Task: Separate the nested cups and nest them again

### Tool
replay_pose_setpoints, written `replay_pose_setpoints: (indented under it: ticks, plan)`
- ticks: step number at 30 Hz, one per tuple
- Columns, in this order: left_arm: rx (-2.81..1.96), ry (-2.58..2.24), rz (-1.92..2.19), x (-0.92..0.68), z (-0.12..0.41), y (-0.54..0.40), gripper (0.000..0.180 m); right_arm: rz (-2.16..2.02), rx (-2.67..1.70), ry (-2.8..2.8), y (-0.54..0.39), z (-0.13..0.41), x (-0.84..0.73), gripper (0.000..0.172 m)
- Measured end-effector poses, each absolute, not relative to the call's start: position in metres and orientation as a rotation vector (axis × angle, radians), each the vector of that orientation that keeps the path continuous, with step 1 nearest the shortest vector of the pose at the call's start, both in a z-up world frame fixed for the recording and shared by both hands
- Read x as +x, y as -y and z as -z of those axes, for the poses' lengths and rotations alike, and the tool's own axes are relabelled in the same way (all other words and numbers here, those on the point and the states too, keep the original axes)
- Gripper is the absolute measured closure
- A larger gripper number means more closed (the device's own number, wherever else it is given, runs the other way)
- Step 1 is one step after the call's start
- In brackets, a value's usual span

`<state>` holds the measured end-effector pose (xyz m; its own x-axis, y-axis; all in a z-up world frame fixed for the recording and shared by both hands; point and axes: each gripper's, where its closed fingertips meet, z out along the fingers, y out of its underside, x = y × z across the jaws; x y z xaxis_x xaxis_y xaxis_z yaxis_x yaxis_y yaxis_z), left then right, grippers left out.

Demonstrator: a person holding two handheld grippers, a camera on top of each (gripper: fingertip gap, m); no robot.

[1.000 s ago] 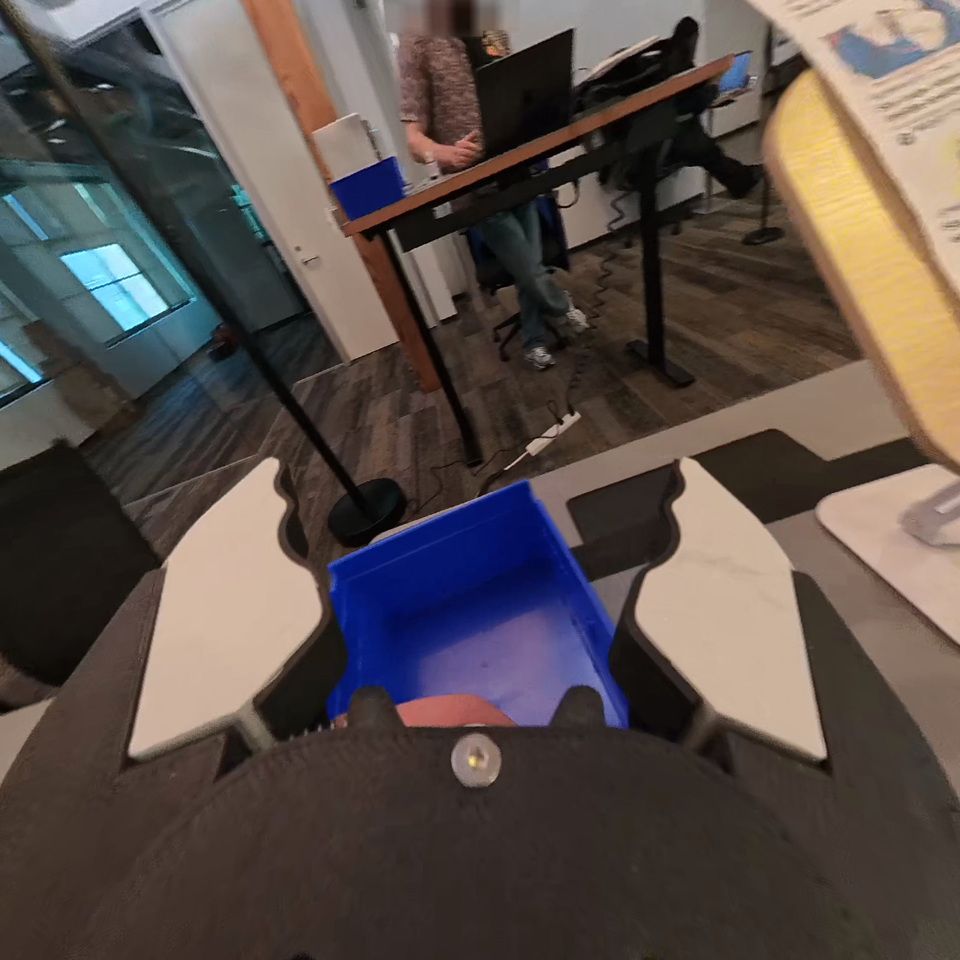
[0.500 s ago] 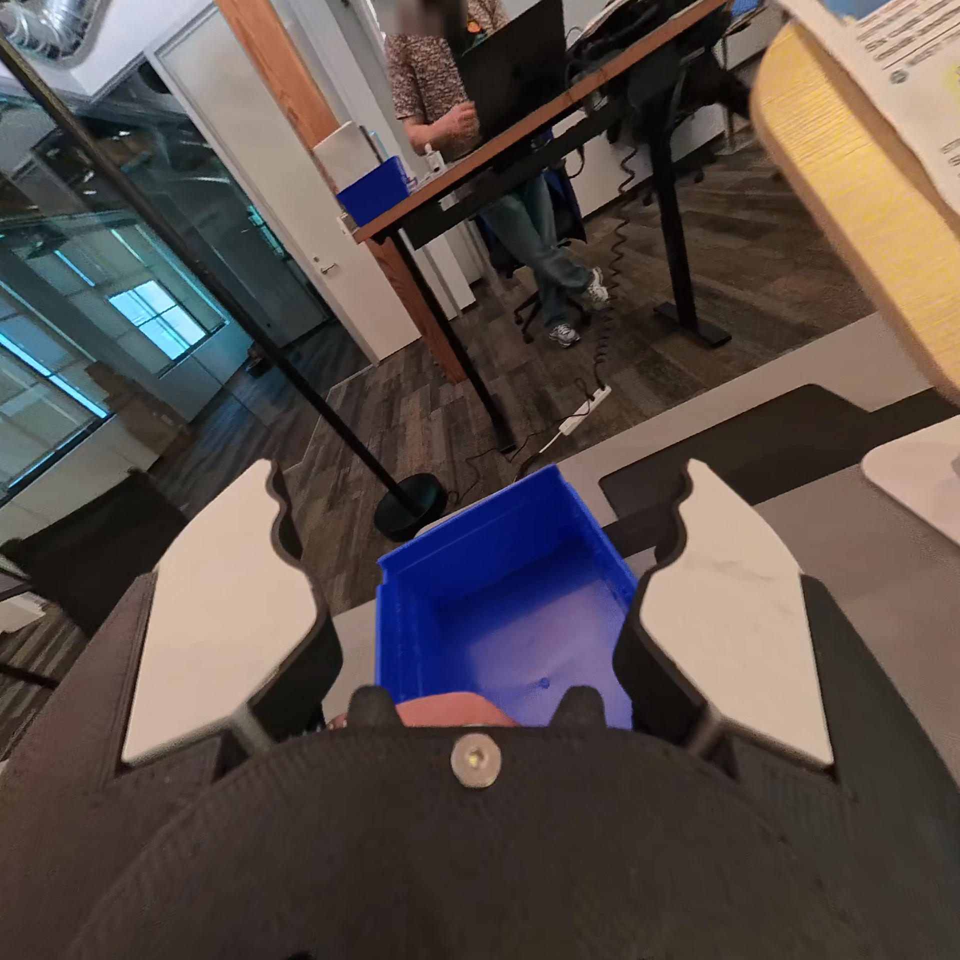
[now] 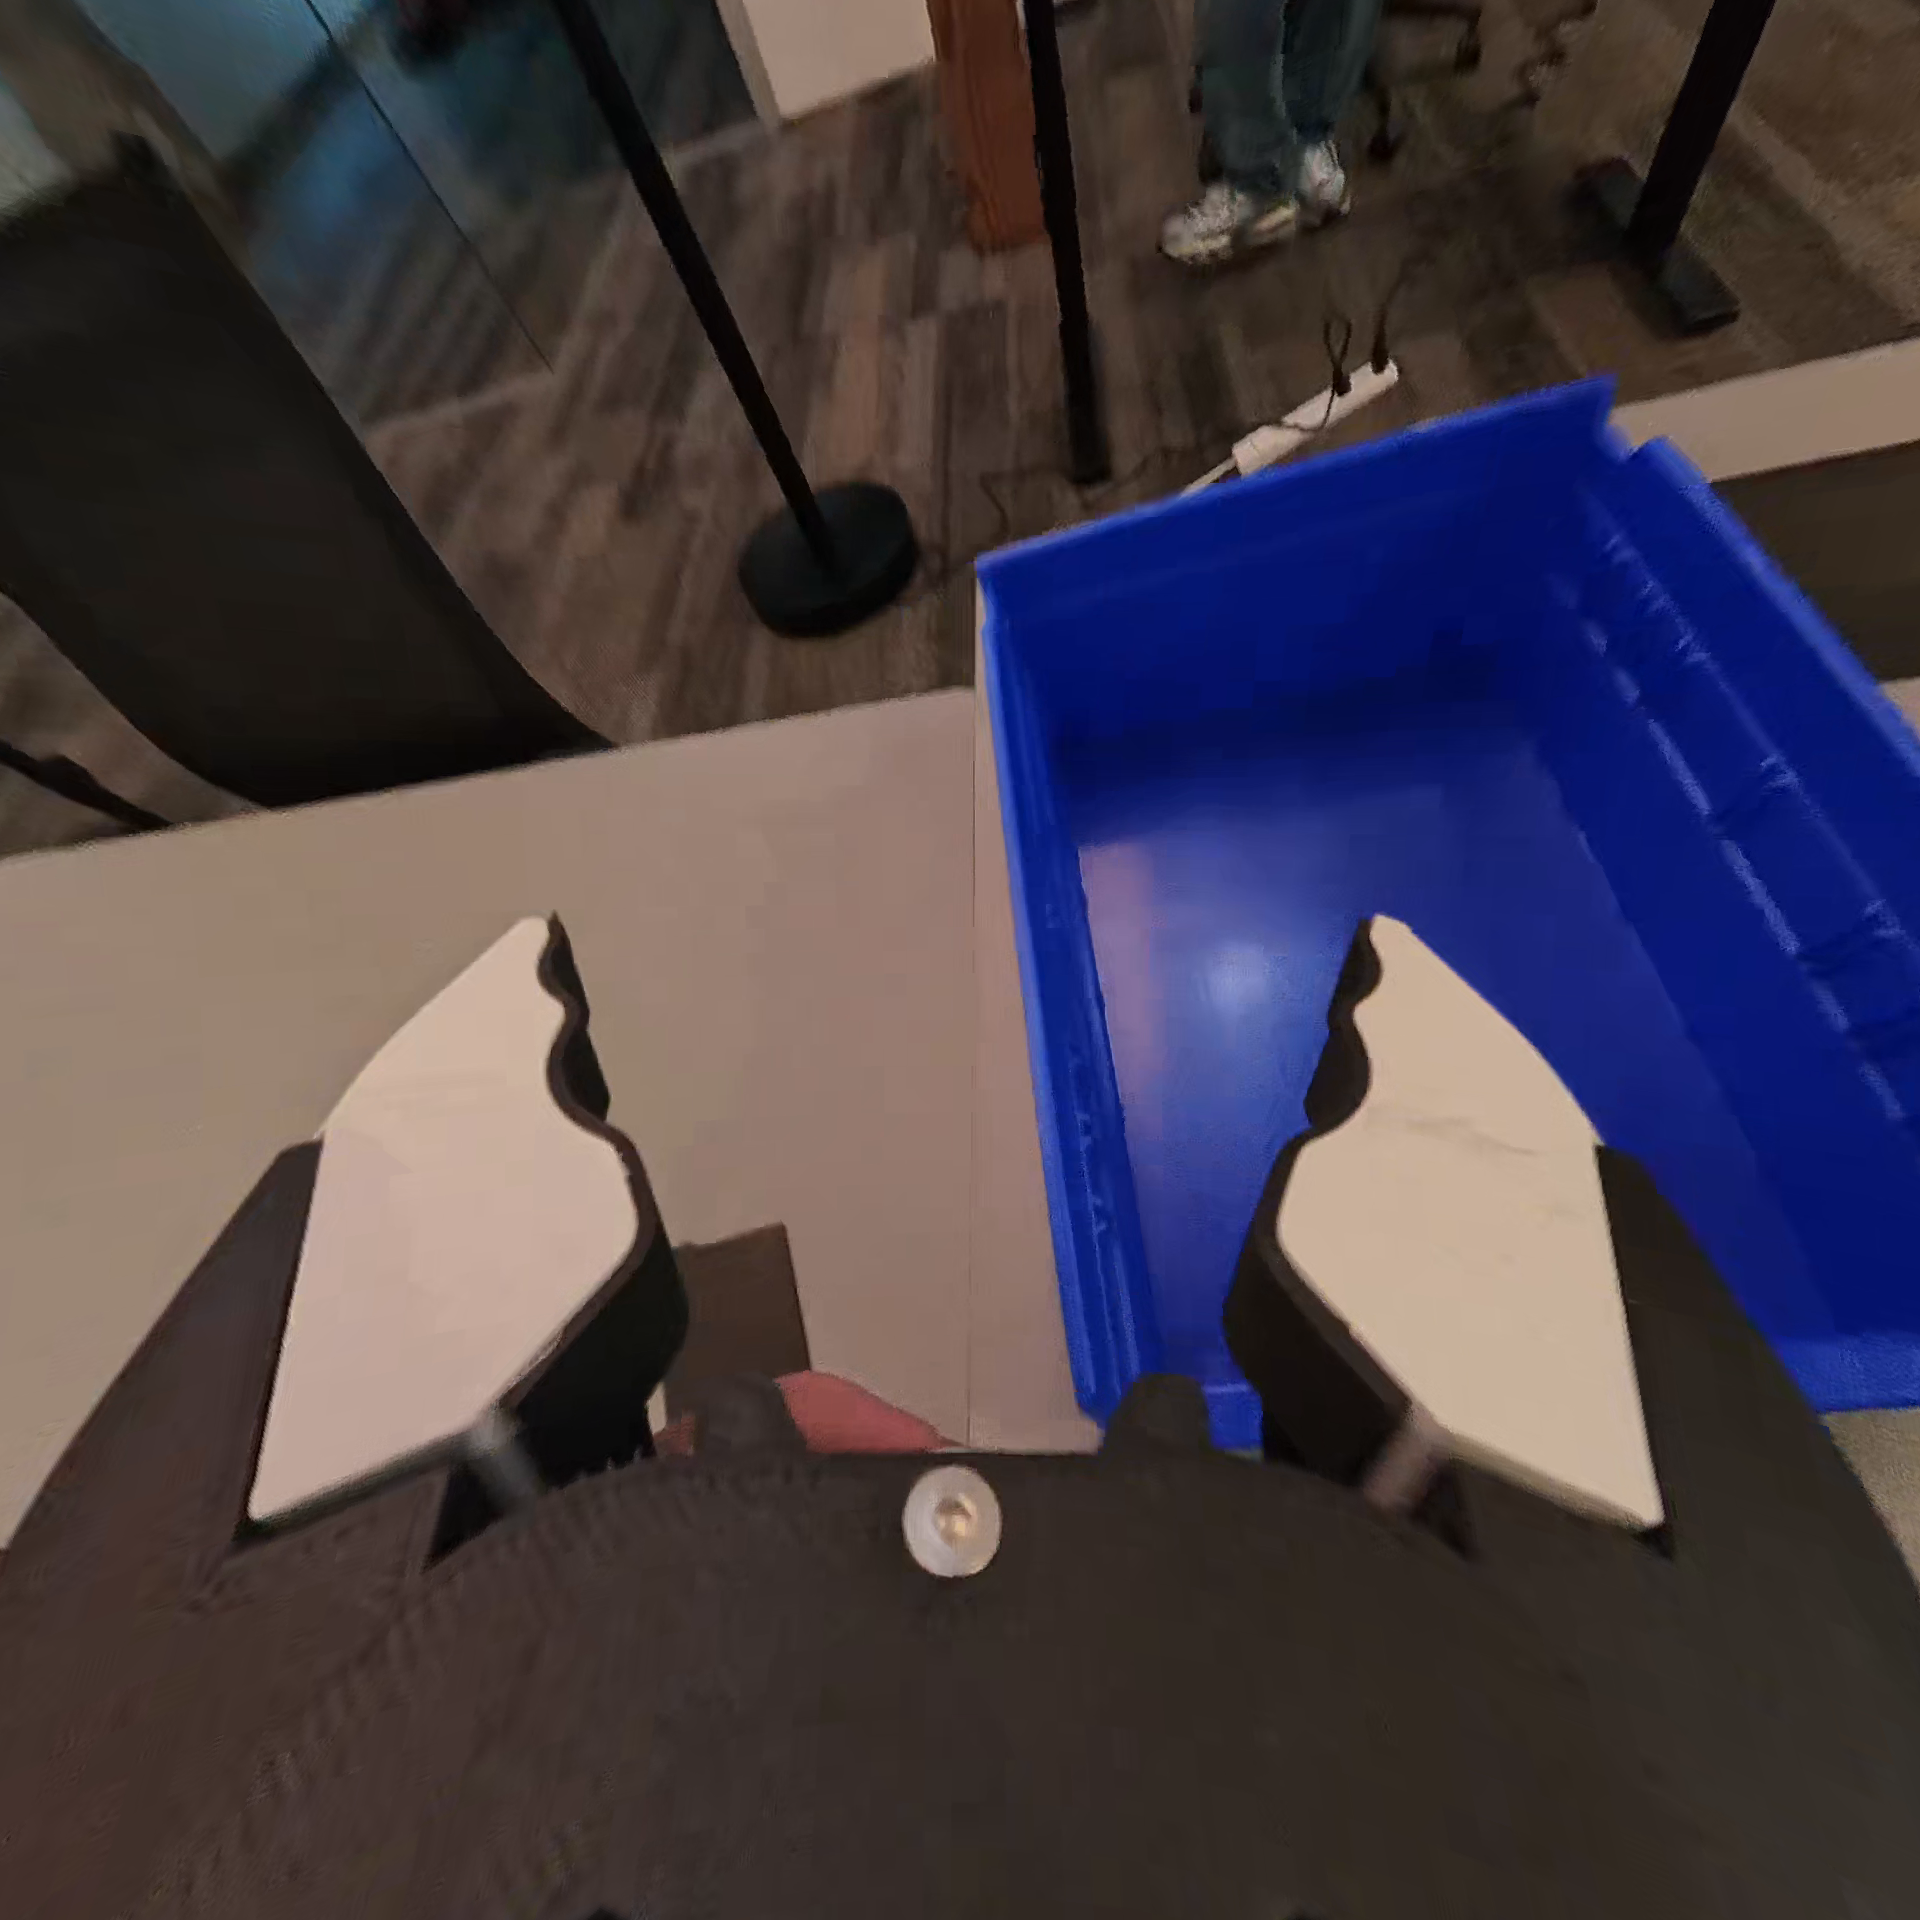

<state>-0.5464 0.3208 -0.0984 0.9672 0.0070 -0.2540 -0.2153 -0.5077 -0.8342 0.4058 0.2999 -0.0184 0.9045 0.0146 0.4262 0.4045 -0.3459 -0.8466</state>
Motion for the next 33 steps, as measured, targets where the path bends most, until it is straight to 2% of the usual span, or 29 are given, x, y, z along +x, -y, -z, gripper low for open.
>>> replay_pose_setpoints:
  ticks: [7,15,19,23,27,31,33]
  plan:
    - [-2.274,-0.139,-0.197,-0.552,0.149,-0.313,0.047,0.398,-2.155,0.088,-0.280,0.115,0.502,0.076]
    - [-2.401,-0.221,-0.161,-0.538,0.183,-0.302,0.050,0.332,-2.255,-0.025,-0.279,0.173,0.553,0.088]
    - [-2.432,-0.250,-0.185,-0.533,0.192,-0.302,0.052,0.262,-2.305,-0.015,-0.280,0.192,0.557,0.104]
    - [-2.455,-0.273,-0.169,-0.528,0.198,-0.302,0.053,0.248,-2.344,0.011,-0.281,0.204,0.557,0.111]
    - [-2.495,-0.303,-0.179,-0.526,0.207,-0.300,0.057,0.188,-2.381,0.050,-0.283,0.213,0.550,0.137]
    - [-2.524,-0.314,-0.200,-0.529,0.215,-0.299,0.063,0.187,-2.381,0.061,-0.282,0.215,0.552,0.156]
    - [-2.527,-0.312,-0.184,-0.528,0.217,-0.300,0.068,0.142,-2.377,0.087,-0.282,0.216,0.549,0.160]
